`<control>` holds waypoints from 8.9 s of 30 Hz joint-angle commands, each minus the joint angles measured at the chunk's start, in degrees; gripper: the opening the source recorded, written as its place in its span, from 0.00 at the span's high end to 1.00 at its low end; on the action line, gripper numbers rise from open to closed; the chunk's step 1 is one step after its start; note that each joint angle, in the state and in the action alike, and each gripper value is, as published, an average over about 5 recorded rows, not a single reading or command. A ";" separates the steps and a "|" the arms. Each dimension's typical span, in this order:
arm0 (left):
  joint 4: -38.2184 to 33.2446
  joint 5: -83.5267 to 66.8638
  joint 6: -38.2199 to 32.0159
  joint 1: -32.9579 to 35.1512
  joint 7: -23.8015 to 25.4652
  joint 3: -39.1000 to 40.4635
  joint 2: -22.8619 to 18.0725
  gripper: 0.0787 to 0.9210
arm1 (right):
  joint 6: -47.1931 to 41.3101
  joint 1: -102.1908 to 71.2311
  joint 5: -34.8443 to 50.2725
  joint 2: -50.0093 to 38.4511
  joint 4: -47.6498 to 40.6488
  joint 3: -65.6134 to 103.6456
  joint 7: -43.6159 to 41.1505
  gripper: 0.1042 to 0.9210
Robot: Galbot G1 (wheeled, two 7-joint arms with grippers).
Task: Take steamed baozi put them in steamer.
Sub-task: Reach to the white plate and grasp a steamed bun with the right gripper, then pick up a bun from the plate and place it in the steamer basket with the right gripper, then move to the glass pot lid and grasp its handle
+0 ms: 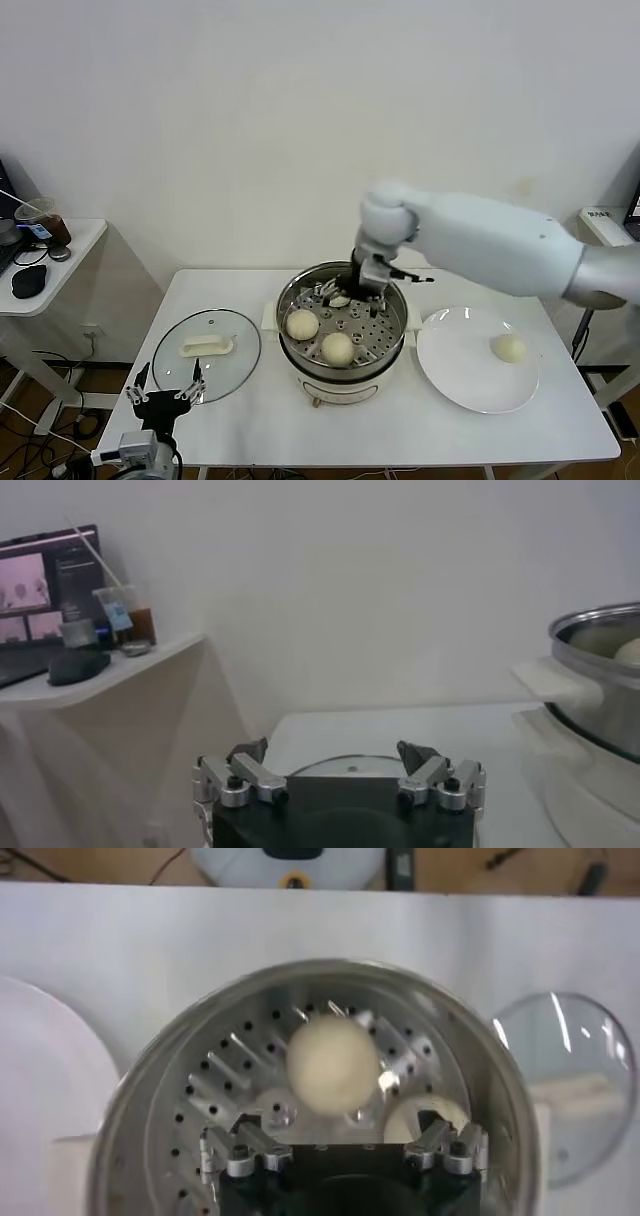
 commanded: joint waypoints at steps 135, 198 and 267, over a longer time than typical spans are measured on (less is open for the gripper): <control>-1.66 -2.01 1.07 0.04 0.58 -0.44 0.98 0.12 | -58.93 4.20 21.37 -0.56 -0.07 -14.19 7.95 0.70; 1.17 1.88 -6.38 -0.31 1.73 -1.43 1.45 0.12 | -39.41 -61.46 36.54 -7.28 4.35 95.26 66.39 0.12; 39.30 75.12 -8.38 -23.29 0.26 11.05 16.81 0.12 | -30.08 -105.68 26.91 17.02 18.51 108.33 68.81 0.12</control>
